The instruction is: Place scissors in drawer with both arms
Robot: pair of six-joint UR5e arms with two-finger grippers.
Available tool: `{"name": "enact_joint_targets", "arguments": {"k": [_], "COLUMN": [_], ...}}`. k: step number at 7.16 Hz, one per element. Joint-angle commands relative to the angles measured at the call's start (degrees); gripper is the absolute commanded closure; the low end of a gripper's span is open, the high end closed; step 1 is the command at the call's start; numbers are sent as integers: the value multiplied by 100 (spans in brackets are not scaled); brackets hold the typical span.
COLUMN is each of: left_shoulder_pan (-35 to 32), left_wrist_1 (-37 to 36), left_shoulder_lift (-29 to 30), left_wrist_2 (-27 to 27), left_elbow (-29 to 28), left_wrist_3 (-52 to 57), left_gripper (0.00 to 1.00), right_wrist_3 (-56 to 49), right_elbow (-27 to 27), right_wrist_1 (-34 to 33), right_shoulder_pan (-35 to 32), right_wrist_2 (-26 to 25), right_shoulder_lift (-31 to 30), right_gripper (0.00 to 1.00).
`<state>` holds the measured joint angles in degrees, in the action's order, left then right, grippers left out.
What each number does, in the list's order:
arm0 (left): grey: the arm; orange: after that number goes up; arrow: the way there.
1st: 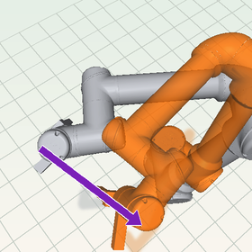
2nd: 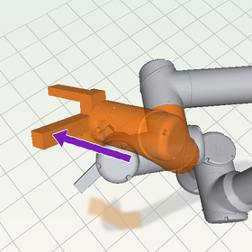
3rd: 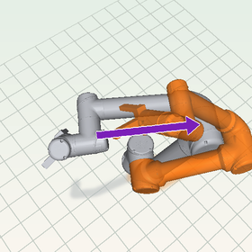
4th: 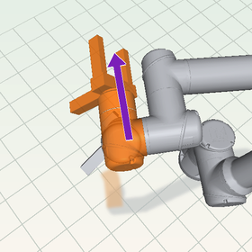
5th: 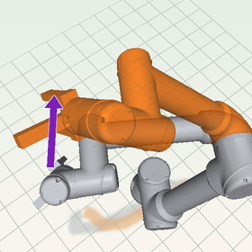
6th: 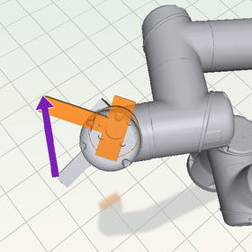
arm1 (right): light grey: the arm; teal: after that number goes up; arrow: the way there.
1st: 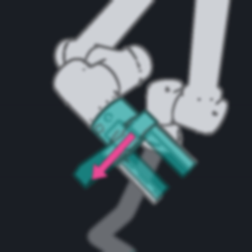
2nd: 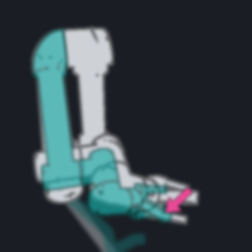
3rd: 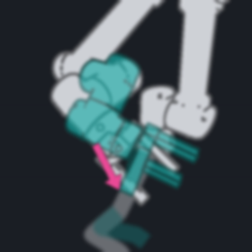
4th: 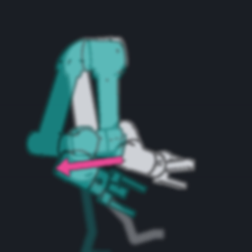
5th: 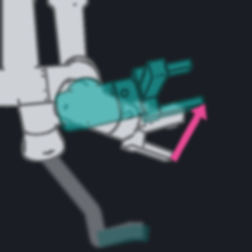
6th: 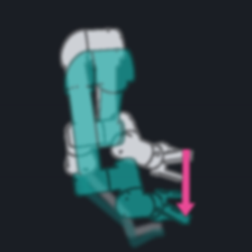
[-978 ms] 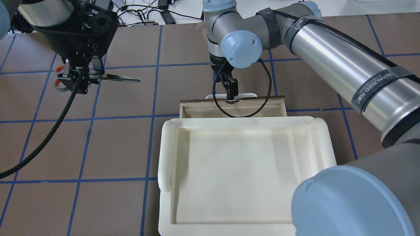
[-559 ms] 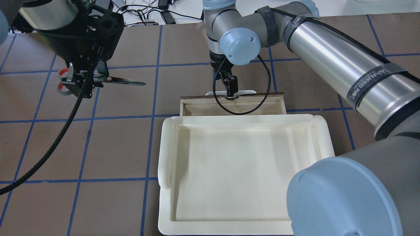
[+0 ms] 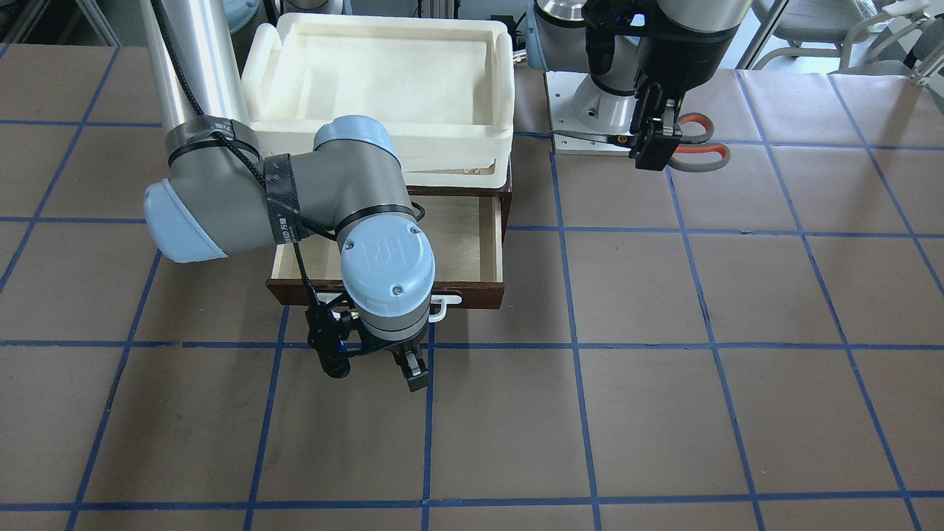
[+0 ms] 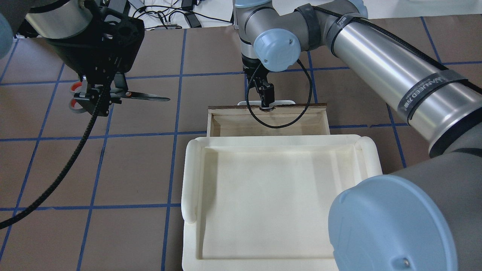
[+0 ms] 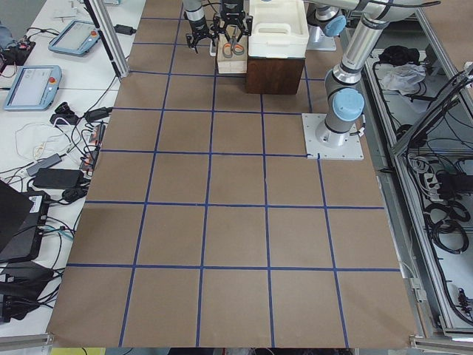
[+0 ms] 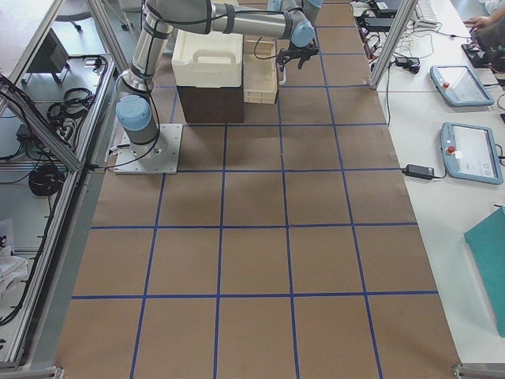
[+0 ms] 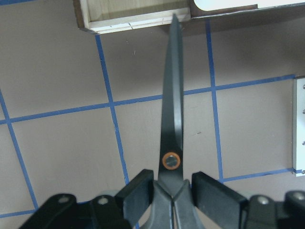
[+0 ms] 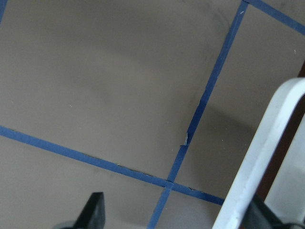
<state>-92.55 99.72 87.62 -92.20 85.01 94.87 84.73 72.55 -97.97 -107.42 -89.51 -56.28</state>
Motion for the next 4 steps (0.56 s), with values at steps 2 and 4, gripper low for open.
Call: {"name": "enact_joint_targets", "arguments": {"k": [2,4], "left_shoulder_pan": [0,0], "left_wrist_1": [-31,-32], "left_shoulder_lift": [27,27], "left_wrist_2": [62,71], "left_elbow": [51,51], "left_wrist_3": [-285,-285], "left_gripper": [73,73], "right_wrist_3": [-27,-87], "right_elbow": [-179,-188], "right_wrist_1": [-3,-38], "right_shoulder_pan": [2,10], "right_wrist_2": [3,3], "right_shoulder_lift": [108,152], "right_gripper": [0,0]}}
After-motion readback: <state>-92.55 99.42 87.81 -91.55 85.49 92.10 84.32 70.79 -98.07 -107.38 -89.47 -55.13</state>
